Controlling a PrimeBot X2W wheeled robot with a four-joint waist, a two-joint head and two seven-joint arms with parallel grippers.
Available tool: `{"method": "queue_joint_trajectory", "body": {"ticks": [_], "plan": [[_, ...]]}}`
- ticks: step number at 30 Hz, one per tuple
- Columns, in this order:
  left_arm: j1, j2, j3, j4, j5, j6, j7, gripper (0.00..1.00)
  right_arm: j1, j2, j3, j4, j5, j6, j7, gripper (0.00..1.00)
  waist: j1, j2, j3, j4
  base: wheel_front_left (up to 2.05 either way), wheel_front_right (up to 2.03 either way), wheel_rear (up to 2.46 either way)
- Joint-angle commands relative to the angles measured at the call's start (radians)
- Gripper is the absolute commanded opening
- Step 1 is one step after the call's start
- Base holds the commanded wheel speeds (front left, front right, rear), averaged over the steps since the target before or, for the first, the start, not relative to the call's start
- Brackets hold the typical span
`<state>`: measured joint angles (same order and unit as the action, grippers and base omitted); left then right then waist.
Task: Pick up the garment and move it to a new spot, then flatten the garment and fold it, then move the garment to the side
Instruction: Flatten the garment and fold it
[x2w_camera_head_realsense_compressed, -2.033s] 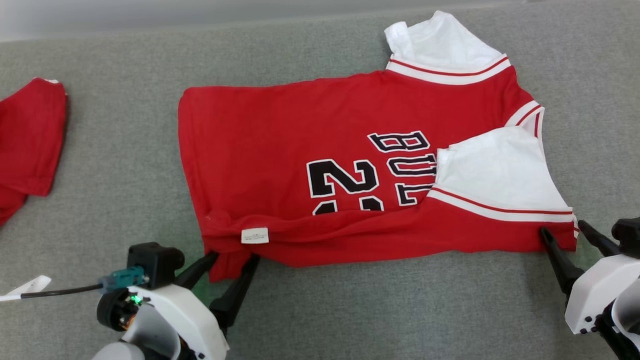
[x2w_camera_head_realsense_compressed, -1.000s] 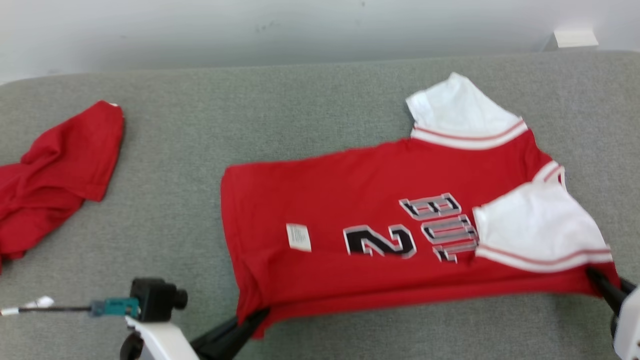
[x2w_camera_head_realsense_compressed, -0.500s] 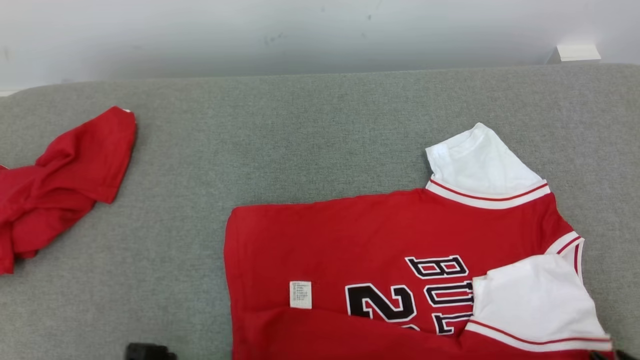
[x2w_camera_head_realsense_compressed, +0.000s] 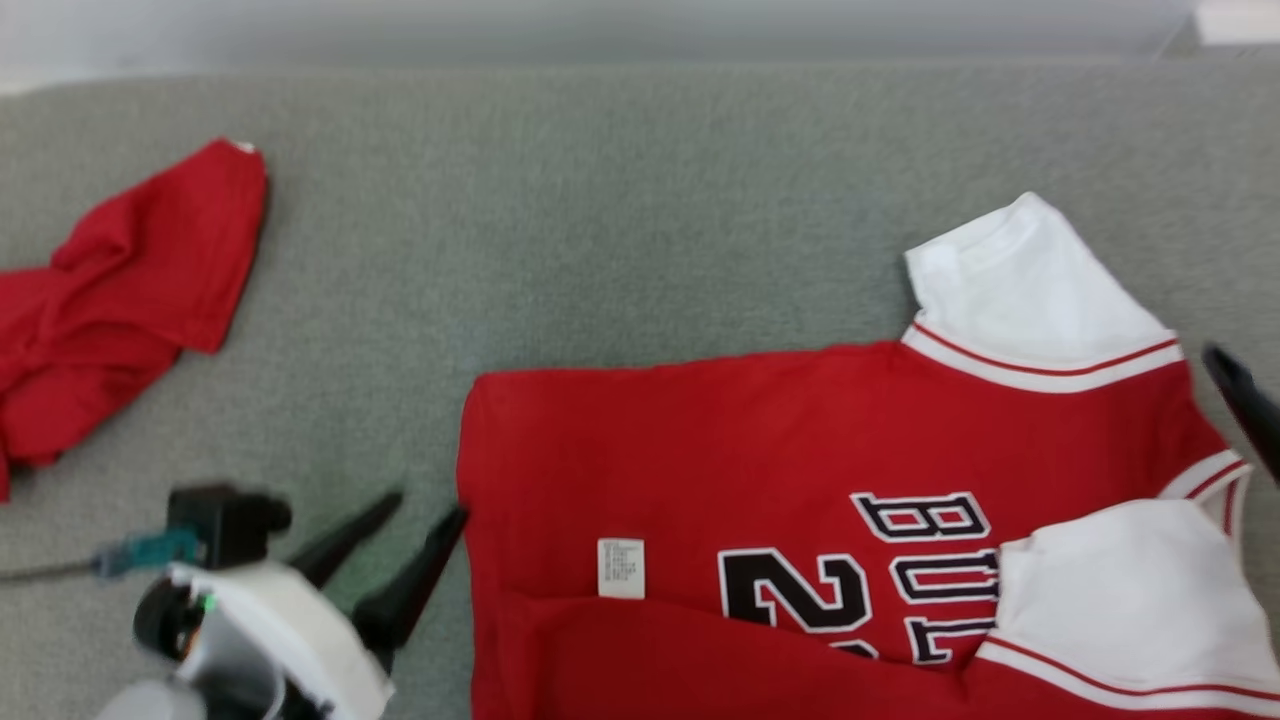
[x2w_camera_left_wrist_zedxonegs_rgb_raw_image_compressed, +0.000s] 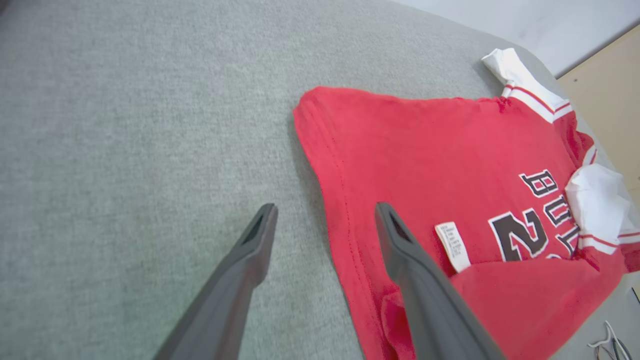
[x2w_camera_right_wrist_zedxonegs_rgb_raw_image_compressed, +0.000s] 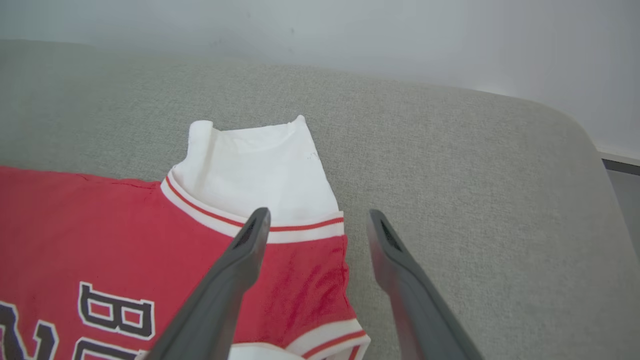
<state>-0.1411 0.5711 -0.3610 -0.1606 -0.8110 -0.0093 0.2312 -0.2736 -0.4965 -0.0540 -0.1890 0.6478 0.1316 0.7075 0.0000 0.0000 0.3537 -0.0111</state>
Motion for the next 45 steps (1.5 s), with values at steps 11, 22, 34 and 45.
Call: {"method": "queue_joint_trajectory", "body": {"ticks": [11, 22, 34, 45], "plan": [[-0.342, -0.141, -0.115, 0.178, 0.132, -0.022, 0.013, 1.00, -0.474, 0.077, 0.181, 0.402, -0.222, -0.002, -0.065, 1.00, 0.0000, 0.0000, 0.201, 0.124, 0.00, 0.00, 0.00], [-0.378, -0.175, -0.191, 0.258, 0.097, -0.085, 0.046, 1.00, -0.538, 0.078, 0.263, 0.649, -0.218, -0.002, -0.139, 1.00, 0.0000, 0.0000, 0.192, 0.124, 0.00, 0.00, 0.00], [-0.400, -0.172, -0.214, 0.238, 0.075, -0.100, 0.064, 1.00, -0.550, 0.067, 0.319, 0.691, -0.157, -0.002, -0.155, 1.00, 0.0000, 0.0000, 0.178, 0.091, 0.00, 0.00, 0.00], [-0.454, -0.191, -0.246, 0.304, 0.093, -0.105, 0.064, 0.00, -0.546, 0.095, 0.399, 0.705, -0.090, -0.002, -0.175, 0.00, 0.0000, 0.0000, 0.185, 0.075, 0.00, 0.00, 0.00]]}}
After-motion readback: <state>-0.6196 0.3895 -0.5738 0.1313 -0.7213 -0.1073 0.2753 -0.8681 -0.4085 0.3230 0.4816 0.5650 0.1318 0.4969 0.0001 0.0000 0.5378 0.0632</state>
